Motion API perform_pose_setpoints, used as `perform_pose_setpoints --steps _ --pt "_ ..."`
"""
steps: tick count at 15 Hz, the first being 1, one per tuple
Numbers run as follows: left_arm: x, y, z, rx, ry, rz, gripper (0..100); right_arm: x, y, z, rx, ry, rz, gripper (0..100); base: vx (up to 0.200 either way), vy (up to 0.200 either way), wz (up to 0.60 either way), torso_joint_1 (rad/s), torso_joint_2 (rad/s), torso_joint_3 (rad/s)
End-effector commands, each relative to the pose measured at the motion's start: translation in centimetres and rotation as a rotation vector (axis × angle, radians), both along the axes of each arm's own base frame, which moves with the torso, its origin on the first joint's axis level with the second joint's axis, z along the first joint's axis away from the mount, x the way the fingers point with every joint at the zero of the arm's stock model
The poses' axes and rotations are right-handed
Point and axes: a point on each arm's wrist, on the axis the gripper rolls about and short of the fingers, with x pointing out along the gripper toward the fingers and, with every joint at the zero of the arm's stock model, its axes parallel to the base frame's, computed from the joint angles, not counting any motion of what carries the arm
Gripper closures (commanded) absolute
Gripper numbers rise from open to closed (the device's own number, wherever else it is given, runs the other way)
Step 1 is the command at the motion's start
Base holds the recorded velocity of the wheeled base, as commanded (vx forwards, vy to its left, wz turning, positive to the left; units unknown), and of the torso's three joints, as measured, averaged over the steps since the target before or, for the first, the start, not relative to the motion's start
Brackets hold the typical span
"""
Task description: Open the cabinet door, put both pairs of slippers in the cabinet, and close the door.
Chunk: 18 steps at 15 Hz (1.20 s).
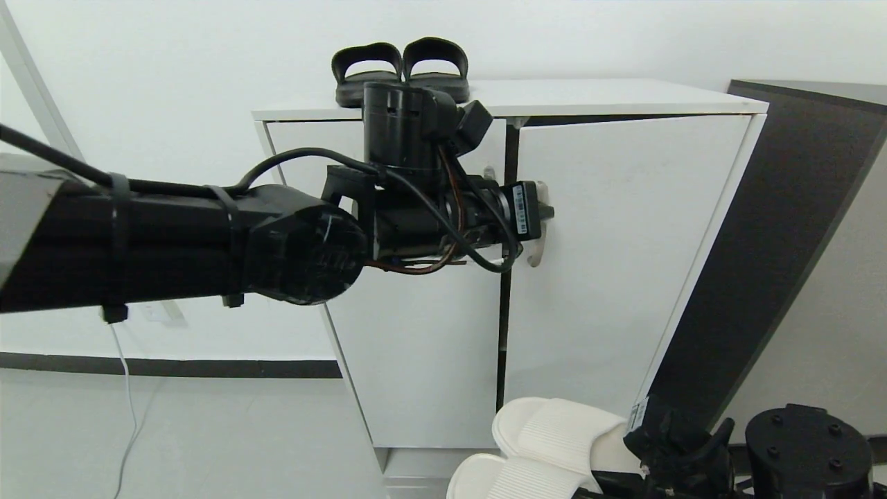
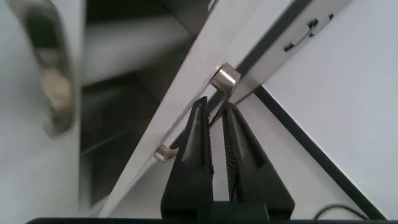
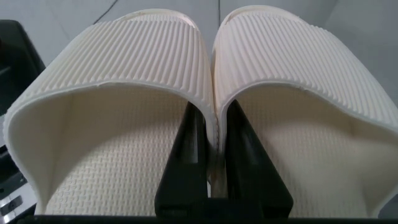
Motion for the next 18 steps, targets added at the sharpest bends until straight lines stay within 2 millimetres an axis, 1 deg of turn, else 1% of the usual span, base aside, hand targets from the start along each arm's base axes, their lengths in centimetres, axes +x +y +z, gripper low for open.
perform_pose_setpoints --steps 1,4,6,7,10,12,15,16,18 --pt "-2.5 1.0 1.2 -0.011 -0.016 -0.021 100 -0.2 -0.2 0.0 -0.003 -0.009 0.007 100 0.0 0.0 0.0 0.0 0.0 0.0" --pt "-5.0 1.6 1.5 -0.02 -0.038 -0.048 100 -0.3 -0.2 0.0 -0.008 -0.01 0.012 100 0.0 0.0 0.0 0.0 0.0 0.0" --pt "-6.2 2.7 1.7 -0.027 -0.044 -0.048 100 -0.4 -0.1 0.0 -0.009 -0.009 0.018 100 0.0 0.0 0.0 0.0 0.0 0.0" --pt "-6.3 2.9 1.8 -0.03 -0.045 -0.044 100 -0.4 -0.1 0.0 -0.009 -0.009 0.02 100 0.0 0.0 0.0 0.0 0.0 0.0" --pt "-4.6 4.4 1.8 -0.034 -0.042 0.013 100 -0.5 0.0 0.0 -0.009 -0.01 0.023 100 0.0 0.0 0.0 0.0 0.0 0.0" --pt "-3.2 4.7 1.3 -0.026 -0.033 0.039 100 -0.5 0.0 0.0 -0.011 -0.012 0.026 100 0.0 0.0 0.0 0.0 0.0 0.0" --pt "-1.5 4.7 0.9 -0.022 -0.028 0.067 100 -0.6 0.0 -0.1 -0.021 -0.022 0.033 100 0.0 0.0 0.0 0.0 0.0 0.0" --pt "-0.3 4.4 0.9 -0.032 -0.041 0.085 100 -0.6 -0.1 -0.2 -0.025 -0.02 0.034 100 0.0 0.0 0.0 0.0 0.0 0.0" --pt "0.8 3.9 1.2 -0.047 -0.054 0.087 100 -0.6 0.0 -0.3 -0.027 -0.018 0.034 100 0.0 0.0 0.0 0.0 0.0 0.0"
